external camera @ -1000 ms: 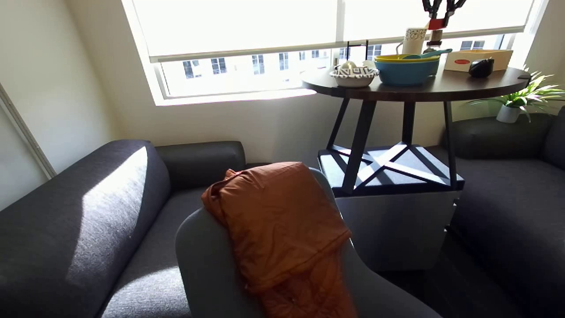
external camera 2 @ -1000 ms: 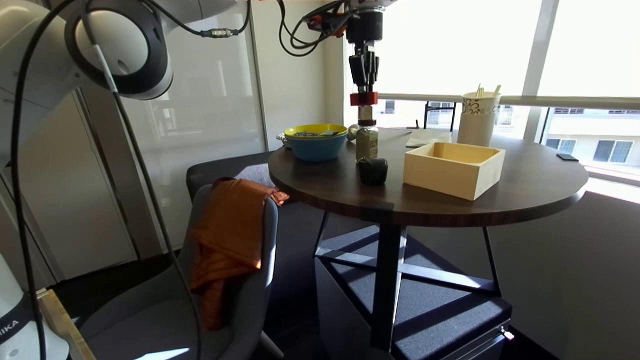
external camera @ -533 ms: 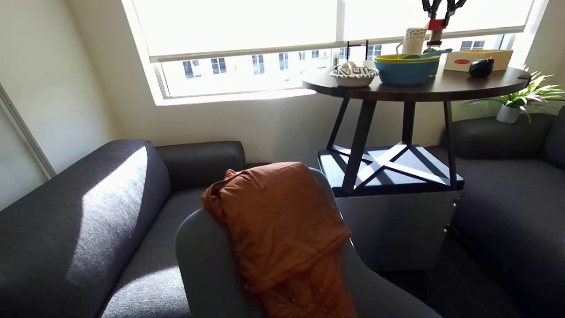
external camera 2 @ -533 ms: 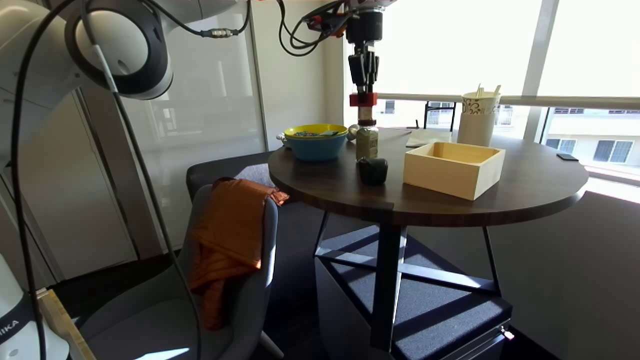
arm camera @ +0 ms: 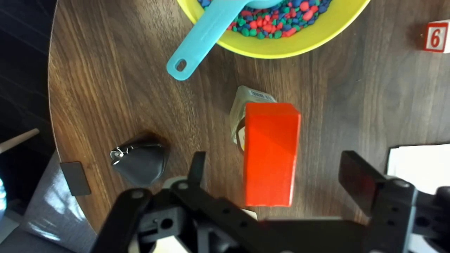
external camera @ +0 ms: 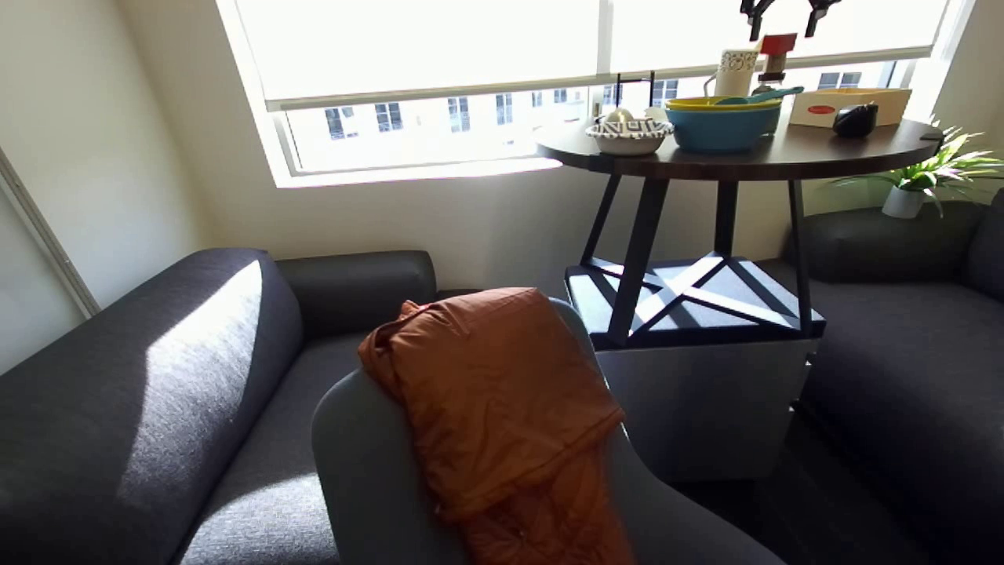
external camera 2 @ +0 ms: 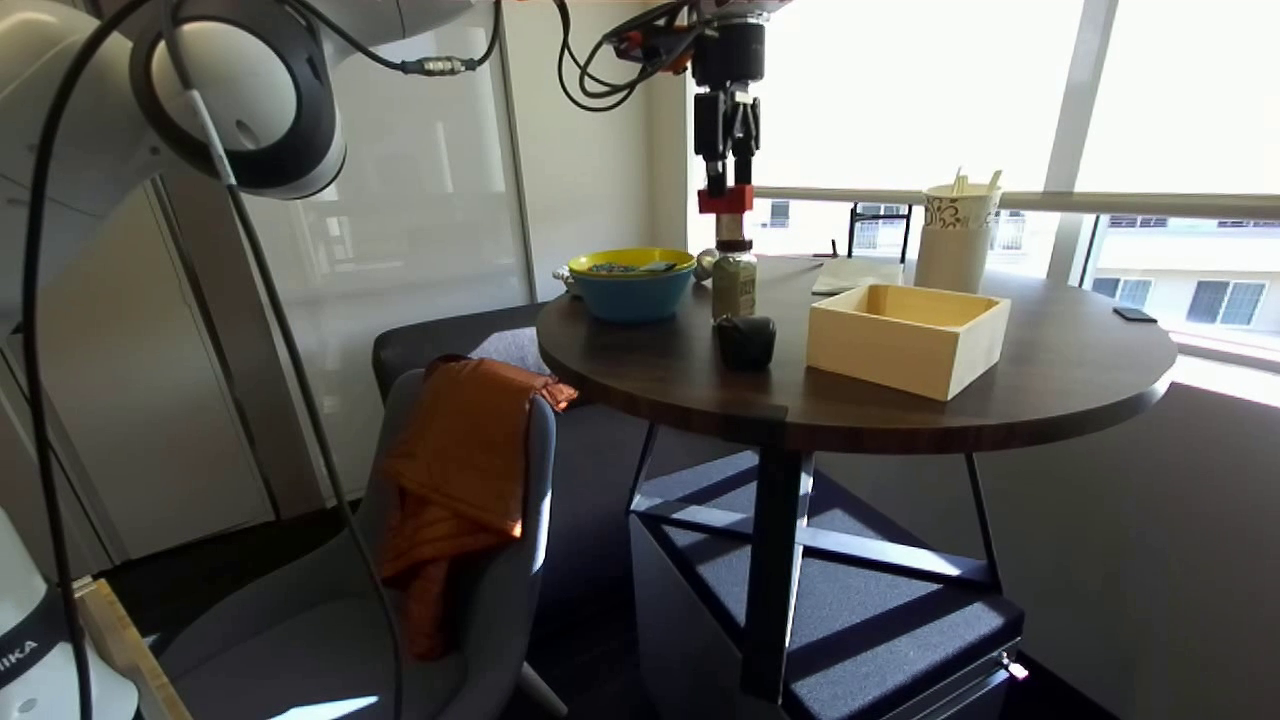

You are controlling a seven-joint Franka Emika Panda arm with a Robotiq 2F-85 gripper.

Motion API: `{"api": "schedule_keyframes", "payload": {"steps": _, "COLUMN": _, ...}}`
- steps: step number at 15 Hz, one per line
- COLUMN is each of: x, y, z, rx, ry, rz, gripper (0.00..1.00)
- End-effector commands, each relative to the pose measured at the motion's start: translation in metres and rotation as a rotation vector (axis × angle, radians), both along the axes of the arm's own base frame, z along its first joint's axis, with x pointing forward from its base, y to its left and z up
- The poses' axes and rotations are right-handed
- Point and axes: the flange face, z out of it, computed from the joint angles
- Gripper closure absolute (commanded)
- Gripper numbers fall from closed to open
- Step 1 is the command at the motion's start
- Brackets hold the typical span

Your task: Put the red block on the wooden block

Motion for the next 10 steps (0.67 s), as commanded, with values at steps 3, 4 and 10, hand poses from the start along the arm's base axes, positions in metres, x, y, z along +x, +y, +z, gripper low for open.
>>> {"api": "schedule_keyframes", "payload": {"steps": 3, "x": -0.012, "y": -0.002, "z": 0.038, "rx": 0.008, "ry": -0.091, "rz": -0.015, "gripper": 0.00}}
{"api": "schedule_keyframes", "payload": {"steps": 4, "x": -0.017, "y": -0.003, "z": 0.050, "rx": 0.003, "ry": -0.107, "rz": -0.003, "gripper": 0.00}}
{"api": "schedule_keyframes", "payload": {"steps": 10, "x": -0.082, "y": -0.013, "z": 0.141, "rx": -0.087, "ry": -0.149, "rz": 0.356, "gripper": 0.00}}
